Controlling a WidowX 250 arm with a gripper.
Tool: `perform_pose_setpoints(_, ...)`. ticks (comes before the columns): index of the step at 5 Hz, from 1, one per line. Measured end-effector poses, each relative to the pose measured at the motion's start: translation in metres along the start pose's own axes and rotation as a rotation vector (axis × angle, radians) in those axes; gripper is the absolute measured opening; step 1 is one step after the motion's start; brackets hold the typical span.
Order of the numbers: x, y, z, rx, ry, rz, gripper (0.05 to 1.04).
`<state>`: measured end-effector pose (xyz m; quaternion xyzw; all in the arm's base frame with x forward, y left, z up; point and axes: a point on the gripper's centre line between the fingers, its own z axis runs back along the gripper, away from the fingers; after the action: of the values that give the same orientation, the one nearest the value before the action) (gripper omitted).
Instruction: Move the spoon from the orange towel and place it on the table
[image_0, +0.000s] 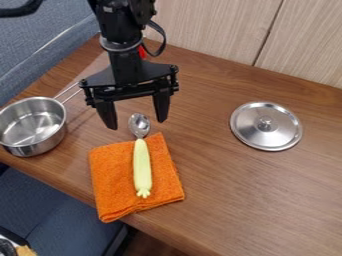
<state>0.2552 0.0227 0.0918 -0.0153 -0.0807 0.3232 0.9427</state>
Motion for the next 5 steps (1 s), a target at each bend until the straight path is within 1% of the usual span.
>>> perform_pose_setpoints(2,-0.007,0.005,-0.016,0.03,0.043,-0.006,1.0)
perform_pose_setpoints(3,-0.011,0.007,-0.027,0.055,0.066,-0.022,1.0)
perform_pose_setpoints(4,-0.013,0.011,-0.035,0.093,0.071,-0.032,1.0)
perform_pose_setpoints(5,-0.017,0.01,-0.048,0.13,0.073,-0.044,1.0)
